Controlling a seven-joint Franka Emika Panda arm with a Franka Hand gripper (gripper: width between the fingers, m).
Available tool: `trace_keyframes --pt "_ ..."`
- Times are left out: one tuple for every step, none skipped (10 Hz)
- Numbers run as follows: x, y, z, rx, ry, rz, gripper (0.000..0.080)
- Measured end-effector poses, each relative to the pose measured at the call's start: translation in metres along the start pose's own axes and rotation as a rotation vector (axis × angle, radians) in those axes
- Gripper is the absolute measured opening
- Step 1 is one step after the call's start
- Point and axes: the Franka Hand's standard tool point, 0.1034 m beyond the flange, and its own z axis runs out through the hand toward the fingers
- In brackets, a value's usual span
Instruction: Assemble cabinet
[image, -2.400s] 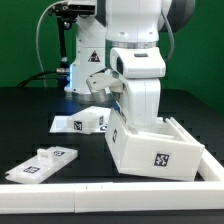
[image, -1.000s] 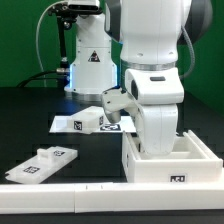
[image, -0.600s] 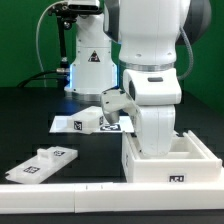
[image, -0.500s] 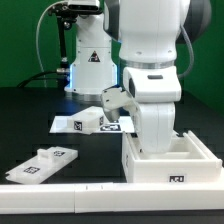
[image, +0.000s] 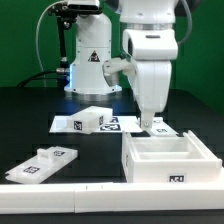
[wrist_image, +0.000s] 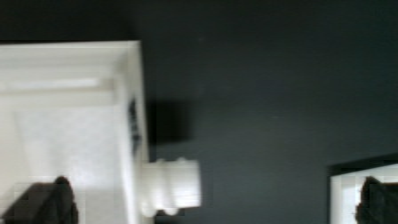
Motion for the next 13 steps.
trace_keyframes --pt "-0.001 -0.001 0.002 0.006 -0.002 -0.001 0.0795" --pt "-0.001 -0.001 0.002 0.007 -0.002 0.000 0.0795" --pt "-0.001 -0.003 0.003 0.008 -0.002 -0.001 0.0795" --pt "0.003 -0.010 0.002 -0.022 0.001 -0.048 0.0795" --pt "0.011 -0.026 0.002 -0.036 0.003 -0.106 0.0795" --pt "0.022 -0.038 0.002 -0.039 0.008 -0.134 0.0795" --pt "0.026 -0.040 0.002 -0.056 0.013 -0.140 0.0795" --pt "0.023 -0.040 0.003 -0.053 0.012 -0.131 0.0795" --pt "0.023 -0.040 0.004 -0.052 0.012 -0.126 0.0795" --pt "0.023 -0.041 0.004 -0.051 0.012 -0.120 0.0795" --pt "0.025 -0.043 0.005 -0.052 0.014 -0.098 0.0795" --pt "0.036 -0.056 0.008 -0.047 0.020 -0.082 0.0795" --pt "0.043 -0.067 0.013 -0.067 0.030 -0.120 0.0795"
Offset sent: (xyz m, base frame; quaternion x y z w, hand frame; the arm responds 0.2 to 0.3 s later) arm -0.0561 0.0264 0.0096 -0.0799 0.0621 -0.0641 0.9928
